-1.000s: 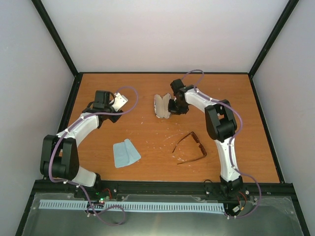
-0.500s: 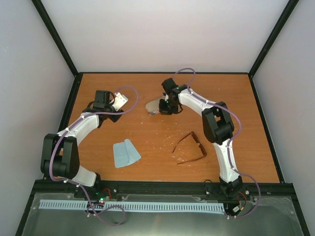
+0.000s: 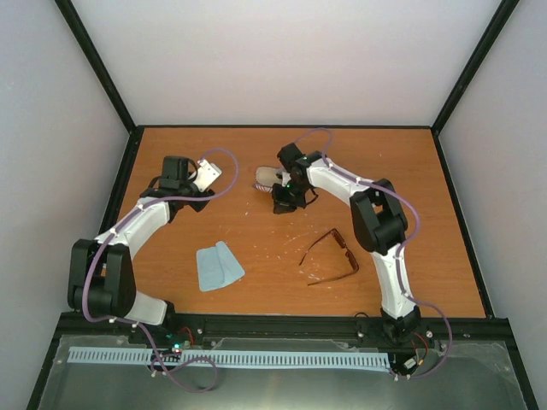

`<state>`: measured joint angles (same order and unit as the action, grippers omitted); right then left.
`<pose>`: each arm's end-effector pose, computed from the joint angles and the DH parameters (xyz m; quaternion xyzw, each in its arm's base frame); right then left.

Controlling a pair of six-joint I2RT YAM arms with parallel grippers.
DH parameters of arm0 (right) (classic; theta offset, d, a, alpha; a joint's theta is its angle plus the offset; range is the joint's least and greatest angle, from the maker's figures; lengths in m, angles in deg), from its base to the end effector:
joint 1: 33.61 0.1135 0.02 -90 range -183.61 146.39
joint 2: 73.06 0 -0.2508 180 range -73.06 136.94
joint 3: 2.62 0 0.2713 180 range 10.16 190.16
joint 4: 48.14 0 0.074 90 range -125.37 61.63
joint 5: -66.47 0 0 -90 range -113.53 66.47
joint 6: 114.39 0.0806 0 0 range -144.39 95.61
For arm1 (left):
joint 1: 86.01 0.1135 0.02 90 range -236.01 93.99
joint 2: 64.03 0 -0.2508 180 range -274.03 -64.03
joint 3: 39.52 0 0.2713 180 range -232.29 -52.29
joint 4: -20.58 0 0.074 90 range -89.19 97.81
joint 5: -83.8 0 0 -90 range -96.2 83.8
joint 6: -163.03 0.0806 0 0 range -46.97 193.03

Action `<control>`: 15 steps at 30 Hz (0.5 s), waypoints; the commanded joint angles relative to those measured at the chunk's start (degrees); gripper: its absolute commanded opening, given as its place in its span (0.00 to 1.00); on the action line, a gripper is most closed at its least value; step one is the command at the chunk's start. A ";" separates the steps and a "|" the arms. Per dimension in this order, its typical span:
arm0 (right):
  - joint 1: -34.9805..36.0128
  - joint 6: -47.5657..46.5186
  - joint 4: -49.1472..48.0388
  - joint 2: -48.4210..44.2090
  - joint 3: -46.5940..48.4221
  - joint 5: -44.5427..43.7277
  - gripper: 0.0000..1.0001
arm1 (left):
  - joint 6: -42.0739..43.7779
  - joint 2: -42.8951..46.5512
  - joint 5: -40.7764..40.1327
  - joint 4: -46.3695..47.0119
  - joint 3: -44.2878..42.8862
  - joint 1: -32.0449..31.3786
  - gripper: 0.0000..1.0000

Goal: Organize the sunglasses
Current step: Adjust the sunglasses case at the center of the board.

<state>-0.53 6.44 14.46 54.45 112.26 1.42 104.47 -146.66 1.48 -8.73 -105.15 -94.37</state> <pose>0.3794 0.2877 0.1109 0.0468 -0.9676 -0.2482 0.0069 0.3482 -0.0621 0.1716 0.3387 0.8623 0.0134 0.3762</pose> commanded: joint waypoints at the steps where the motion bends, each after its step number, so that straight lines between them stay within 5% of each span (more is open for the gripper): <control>1: 0.38 -0.83 3.11 -11.94 -1.05 0.82 0.09 | -0.33 1.55 1.13 -0.82 0.21 0.60 0.51; 15: -3.90 0.81 -2.32 0.79 9.41 -6.51 0.06 | -1.07 0.43 1.32 -0.90 -0.81 0.67 0.51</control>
<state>-4.99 7.51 12.10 49.88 118.49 -3.63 103.99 -146.18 2.16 -9.62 -105.15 -94.35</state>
